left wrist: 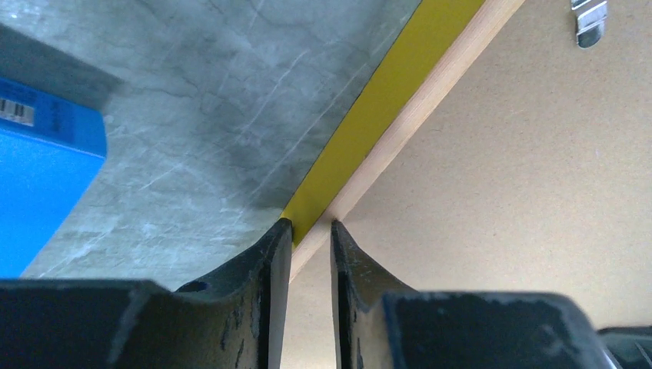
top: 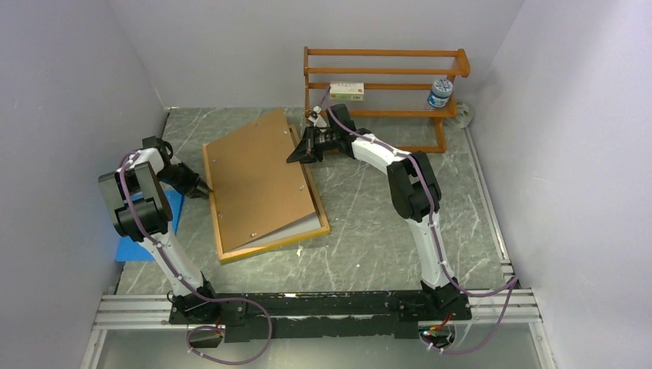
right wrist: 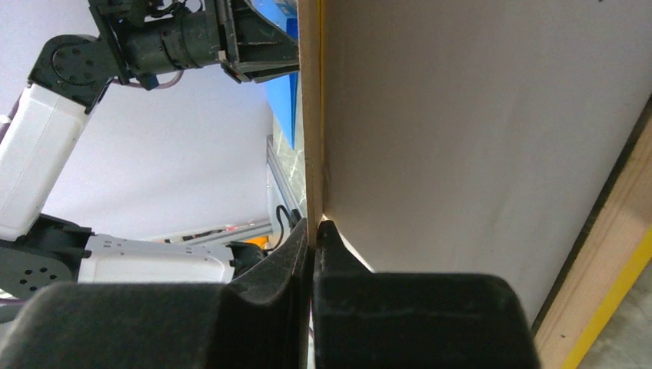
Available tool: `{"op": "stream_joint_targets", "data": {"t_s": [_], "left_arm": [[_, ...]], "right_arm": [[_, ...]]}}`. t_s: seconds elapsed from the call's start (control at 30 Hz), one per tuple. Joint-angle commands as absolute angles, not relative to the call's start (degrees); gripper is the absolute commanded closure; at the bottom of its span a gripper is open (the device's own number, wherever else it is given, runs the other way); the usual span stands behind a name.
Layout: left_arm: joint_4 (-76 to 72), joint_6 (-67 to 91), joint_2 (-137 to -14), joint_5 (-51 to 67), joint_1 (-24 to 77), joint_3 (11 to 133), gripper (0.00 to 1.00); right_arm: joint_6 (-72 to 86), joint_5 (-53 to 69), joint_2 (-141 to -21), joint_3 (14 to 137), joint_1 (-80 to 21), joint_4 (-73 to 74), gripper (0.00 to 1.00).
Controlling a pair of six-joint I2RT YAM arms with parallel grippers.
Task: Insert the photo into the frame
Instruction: Place the photo frame item in the photo frame.
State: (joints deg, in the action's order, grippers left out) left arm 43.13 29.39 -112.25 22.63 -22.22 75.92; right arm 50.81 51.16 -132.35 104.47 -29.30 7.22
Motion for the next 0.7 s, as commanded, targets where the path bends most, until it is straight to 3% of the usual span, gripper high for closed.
{"op": "stream_joint_targets", "data": {"t_s": [0.0,0.67], "left_arm": [[41.9,30.4,-114.0,27.1,-21.6,76.3,0.73],[41.3,30.0,-114.2,28.1,-21.6,76.0,0.74]], "right_arm": [[51.1,53.8,-129.4,103.2,-29.1,6.4,1.0],[47.9,53.1,-126.9,97.9,-28.0,8.1,1.0]]}}
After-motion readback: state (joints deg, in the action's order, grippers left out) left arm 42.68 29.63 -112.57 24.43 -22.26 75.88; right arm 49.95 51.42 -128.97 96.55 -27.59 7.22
